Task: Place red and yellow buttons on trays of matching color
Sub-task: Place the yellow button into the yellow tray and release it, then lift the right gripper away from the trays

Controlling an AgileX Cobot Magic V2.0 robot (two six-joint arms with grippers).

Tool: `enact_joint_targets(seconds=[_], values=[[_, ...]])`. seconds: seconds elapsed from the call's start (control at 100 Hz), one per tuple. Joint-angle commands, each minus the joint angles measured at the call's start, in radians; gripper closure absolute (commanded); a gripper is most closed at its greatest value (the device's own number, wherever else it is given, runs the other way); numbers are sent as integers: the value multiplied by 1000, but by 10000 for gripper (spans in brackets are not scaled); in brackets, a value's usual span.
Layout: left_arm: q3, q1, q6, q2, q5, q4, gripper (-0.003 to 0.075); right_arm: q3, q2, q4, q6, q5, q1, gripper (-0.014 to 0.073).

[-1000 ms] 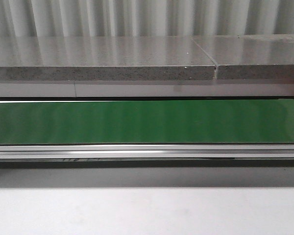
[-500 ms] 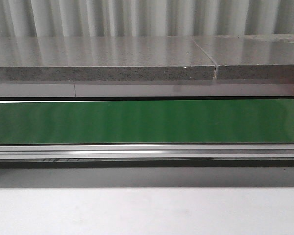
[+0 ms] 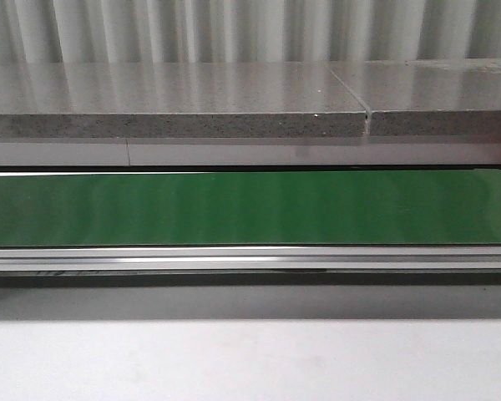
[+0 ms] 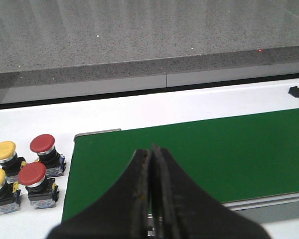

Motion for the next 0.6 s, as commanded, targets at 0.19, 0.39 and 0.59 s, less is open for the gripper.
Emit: enact_joint_targets(seconds=[0.19,0.39,0.59], values=[[-27,-6,-1,6,-83,-10,740,-28,-211,6,-61,-56,246,45],[-27,-6,-1,6,-83,-10,740,19,-312,6,-99,-66,409,45],[-27,-6,-1,6,-83,-10,740,168,-467,6,-107,-136,533,45]])
